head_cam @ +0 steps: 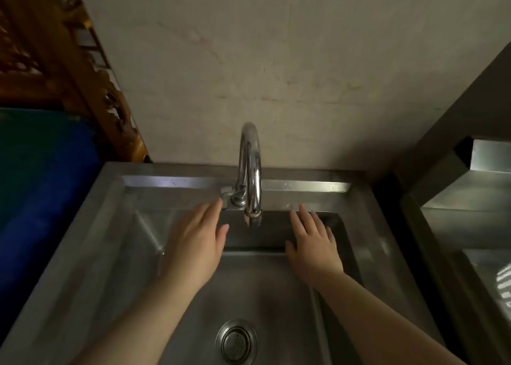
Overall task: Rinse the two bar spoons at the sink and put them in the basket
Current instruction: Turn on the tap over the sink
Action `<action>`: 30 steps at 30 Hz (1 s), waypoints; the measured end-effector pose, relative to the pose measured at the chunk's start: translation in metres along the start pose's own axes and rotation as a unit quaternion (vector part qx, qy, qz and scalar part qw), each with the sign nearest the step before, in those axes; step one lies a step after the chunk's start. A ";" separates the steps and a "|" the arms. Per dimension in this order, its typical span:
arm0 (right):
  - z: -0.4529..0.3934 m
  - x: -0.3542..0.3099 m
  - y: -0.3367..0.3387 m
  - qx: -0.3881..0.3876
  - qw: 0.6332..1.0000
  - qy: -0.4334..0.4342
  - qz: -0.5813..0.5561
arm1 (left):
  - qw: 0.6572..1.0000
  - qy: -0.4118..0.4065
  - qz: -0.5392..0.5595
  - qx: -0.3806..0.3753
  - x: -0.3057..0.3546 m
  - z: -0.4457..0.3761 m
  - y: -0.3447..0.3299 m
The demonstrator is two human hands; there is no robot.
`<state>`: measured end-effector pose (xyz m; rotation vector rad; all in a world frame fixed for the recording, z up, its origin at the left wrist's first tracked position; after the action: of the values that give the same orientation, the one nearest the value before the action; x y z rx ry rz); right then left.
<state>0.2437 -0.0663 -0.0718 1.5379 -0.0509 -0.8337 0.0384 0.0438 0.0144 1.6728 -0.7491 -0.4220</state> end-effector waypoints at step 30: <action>-0.044 0.035 -0.030 -0.002 0.999 -0.039 -0.003 | 0.997 -0.027 0.049 0.054 -0.011 -0.056 -0.045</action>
<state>0.2794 -0.0410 -0.1180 1.5016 -0.1009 -0.8979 0.0779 0.0967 -0.0173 1.7219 -0.9048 -0.3645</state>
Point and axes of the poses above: each hand's wrist, its own z-axis away from the middle knuckle, its own y-axis out of the back of the hand, x = y × z, the point moved 6 cm from there along -z, towards the middle knuckle, and after that the axes turned 14 degrees about -z, right-handed, at the moved point
